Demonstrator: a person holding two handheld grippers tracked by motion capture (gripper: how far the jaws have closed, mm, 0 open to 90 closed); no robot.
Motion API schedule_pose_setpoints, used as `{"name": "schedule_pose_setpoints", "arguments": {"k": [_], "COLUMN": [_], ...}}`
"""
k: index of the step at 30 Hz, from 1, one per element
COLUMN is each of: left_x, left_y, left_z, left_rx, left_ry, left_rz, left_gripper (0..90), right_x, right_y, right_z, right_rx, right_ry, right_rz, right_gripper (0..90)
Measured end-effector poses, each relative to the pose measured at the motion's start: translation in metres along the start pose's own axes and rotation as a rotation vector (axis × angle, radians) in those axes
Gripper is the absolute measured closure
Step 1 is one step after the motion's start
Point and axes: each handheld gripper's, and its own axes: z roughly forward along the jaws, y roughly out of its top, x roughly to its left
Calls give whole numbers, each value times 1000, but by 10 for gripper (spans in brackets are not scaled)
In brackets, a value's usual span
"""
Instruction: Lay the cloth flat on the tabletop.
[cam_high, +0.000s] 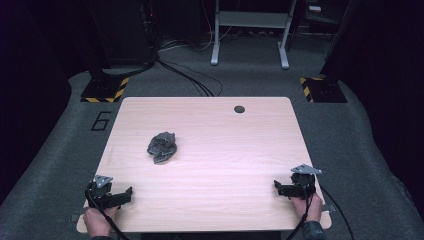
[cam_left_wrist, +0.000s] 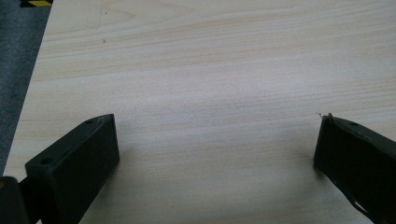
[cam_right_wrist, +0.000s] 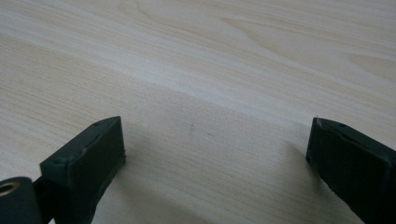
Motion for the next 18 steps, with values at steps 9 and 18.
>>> {"name": "schedule_pose_setpoints", "arguments": {"k": [9,18], "left_x": [-1,-2], "left_y": [0,3], "left_z": [0,-3], "left_rx": [-3,-8], "left_ry": [4,-33], "left_rz": [-2,-17], "left_gripper": [0,0], "right_x": [1,0], "right_y": [0,0], "right_z": [0,0], "right_rx": [0,0], "right_ry": [0,-3], "right_rz": [4,4], "right_gripper": [41,41]}}
